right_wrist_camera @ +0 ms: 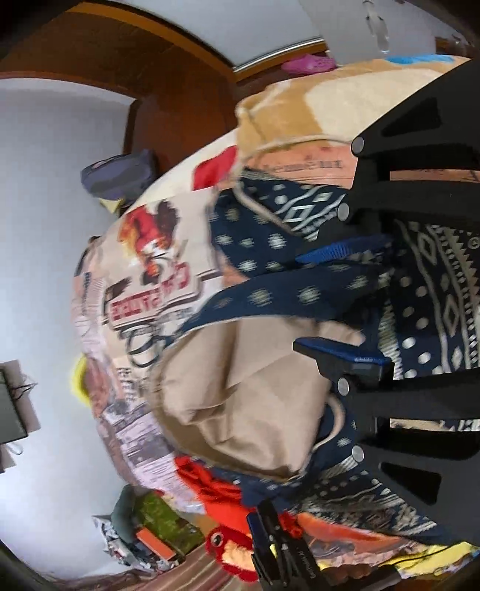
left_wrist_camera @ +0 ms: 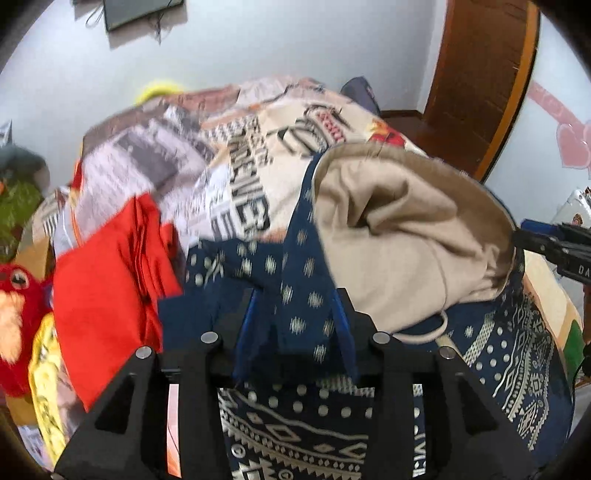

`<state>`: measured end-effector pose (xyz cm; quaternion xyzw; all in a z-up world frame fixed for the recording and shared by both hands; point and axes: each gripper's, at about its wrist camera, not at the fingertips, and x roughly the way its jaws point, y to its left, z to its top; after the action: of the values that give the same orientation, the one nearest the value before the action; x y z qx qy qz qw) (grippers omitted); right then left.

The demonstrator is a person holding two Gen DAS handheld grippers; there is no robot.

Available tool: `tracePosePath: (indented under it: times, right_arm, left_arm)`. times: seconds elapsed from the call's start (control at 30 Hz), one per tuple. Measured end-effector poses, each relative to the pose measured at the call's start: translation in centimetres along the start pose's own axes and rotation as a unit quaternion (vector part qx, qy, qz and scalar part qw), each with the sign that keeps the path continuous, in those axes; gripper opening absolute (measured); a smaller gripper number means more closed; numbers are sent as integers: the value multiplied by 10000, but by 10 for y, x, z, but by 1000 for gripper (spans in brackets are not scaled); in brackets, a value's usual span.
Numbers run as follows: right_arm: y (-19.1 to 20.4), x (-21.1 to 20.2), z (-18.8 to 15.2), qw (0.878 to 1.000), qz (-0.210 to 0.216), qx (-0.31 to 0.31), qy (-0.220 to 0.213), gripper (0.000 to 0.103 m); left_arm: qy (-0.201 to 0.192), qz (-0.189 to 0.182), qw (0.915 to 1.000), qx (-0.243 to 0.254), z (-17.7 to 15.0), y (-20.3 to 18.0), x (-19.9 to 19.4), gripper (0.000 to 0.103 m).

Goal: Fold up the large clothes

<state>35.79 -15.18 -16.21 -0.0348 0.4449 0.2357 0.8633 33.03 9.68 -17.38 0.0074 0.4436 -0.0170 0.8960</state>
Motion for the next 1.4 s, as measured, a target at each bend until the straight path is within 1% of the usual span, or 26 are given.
tracePosePath:
  times: [0.03, 0.1, 0.17, 0.3, 0.47, 0.6, 0.63, 0.67, 0.7, 0.73, 0.77, 0.8, 0.83, 0.87, 0.97, 1.07, 1.13, 1.27, 1.4]
  right_arm:
    - [1, 1, 5, 10000, 36, -4, -36, 41]
    - [3, 4, 14, 9999, 109, -18, -101, 41]
    - [5, 11, 24, 9998, 140, -54, -136, 41]
    - [8, 29, 40, 9998, 121, -109, -139, 41]
    - [6, 58, 55, 9999, 97, -16, -91, 41]
    - [4, 76, 59, 9991, 383, 137, 106, 41]
    - [4, 79, 59, 9987, 461, 177, 135, 41]
    - [4, 81, 59, 9984, 499, 210, 153, 39]
    - [5, 83, 60, 9983, 518, 215, 175, 31]
    - [5, 85, 60, 9980, 553, 211, 216, 27]
    - [6, 87, 60, 9976, 596, 224, 258, 18]
    - [6, 88, 60, 9974, 618, 245, 287, 11]
    - [5, 87, 59, 9972, 633, 273, 290, 10]
    - [6, 83, 58, 9973, 632, 276, 245, 9]
    - [9, 64, 56, 9978, 618, 223, 43, 7]
    - [12, 37, 54, 9975, 673, 150, -150, 6]
    - [14, 18, 51, 9970, 719, 138, -261, 6]
    - [16, -20, 35, 9952, 889, 149, -384, 6]
    - [21, -46, 11, 9953, 910, 21, -344, 6]
  left_arm:
    - [-58, -22, 10000, 18, 6, -1, -1, 44]
    - [-117, -113, 9999, -39, 15, -2, 0, 50]
    - [-191, -255, 9994, -146, 27, 1, 4, 52]
    - [-160, -341, 9990, -237, 49, 7, 24, 53]
    - [63, -376, 9988, -320, 65, 17, 66, 53]
    - [168, -494, 9978, -415, 68, 19, 89, 53]
    - [168, -573, 9972, -450, 69, 20, 93, 53]
    - [172, -621, 9968, -476, 70, 19, 95, 53]
    - [174, -662, 9964, -505, 71, 19, 98, 52]
    - [172, -709, 9959, -527, 71, 19, 100, 49]
    - [188, -727, 9958, -526, 72, 18, 102, 37]
    - [239, -751, 9956, -510, 72, 17, 105, 20]
    - [310, -772, 9952, -512, 72, 16, 106, 11]
    - [321, -793, 9950, -521, 72, 15, 105, 8]
    - [130, -973, 9936, -560, 70, 15, 87, 7]
    - [1, -1124, 9922, -542, 69, 13, 58, 7]
    - [-73, -1209, 9917, -436, 65, 8, 36, 7]
    - [-203, -1200, 9925, -83, 47, -7, -10, 7]
    - [-181, -1171, 9928, 157, 21, -22, -42, 7]
